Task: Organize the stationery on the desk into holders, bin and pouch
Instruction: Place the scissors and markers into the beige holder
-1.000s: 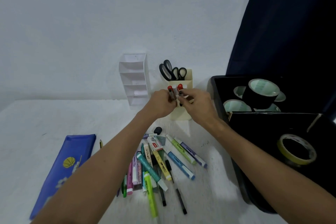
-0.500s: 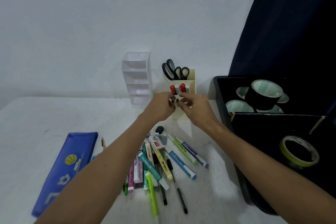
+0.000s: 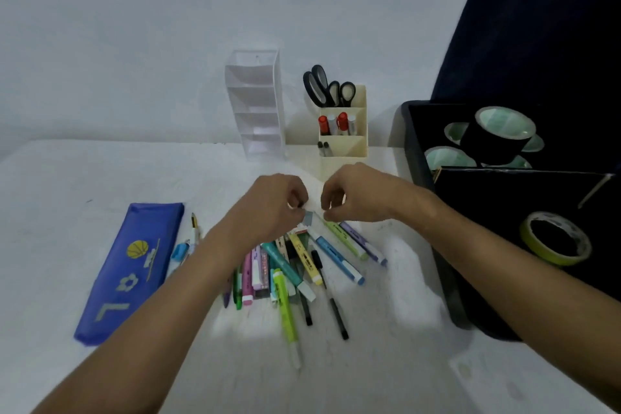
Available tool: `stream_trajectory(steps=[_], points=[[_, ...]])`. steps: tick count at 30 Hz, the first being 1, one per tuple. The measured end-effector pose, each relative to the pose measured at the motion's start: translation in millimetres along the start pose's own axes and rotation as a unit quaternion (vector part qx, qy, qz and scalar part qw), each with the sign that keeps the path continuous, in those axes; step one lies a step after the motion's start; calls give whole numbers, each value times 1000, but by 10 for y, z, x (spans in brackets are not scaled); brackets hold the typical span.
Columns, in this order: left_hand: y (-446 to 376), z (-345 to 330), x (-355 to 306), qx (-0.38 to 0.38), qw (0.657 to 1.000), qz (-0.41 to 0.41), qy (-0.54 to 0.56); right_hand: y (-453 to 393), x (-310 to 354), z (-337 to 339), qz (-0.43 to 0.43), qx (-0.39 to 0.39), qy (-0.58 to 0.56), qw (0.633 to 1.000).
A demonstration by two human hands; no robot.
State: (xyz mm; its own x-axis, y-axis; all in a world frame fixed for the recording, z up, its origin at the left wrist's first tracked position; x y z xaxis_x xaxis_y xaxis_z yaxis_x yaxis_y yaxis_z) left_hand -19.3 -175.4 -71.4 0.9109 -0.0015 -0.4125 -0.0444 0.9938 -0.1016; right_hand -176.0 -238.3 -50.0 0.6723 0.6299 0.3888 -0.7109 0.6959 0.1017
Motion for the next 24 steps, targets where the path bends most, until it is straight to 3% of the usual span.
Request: stream_trajectory(steps=[5, 8, 14, 24], points=[[534, -114, -56, 163, 982, -83, -49, 375, 167, -270, 76, 168, 62, 981], [690, -267, -93, 233, 963, -110, -74, 517, 175, -455, 121, 230, 93, 961], [742, -381, -165, 257, 937, -184, -148, 575, 149, -681, 166, 234, 120, 950], [737, -401, -193, 297, 912, -195, -204, 523, 45, -751, 163, 229, 80, 956]])
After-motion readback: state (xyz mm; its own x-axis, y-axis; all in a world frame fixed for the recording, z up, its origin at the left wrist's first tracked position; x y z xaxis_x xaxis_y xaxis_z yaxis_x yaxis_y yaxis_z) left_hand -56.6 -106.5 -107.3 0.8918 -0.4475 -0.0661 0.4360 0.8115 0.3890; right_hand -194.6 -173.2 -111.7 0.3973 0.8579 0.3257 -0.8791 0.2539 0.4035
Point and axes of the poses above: each hand's wrist, its own y-axis away from the middle knuckle, its own z-axis out of the back of the hand, x = y × z, the point moved 1 cm from there along -y, towards the middle knuckle, and after that the axes turned 6 degrees about -x, right-handed, at the moved point
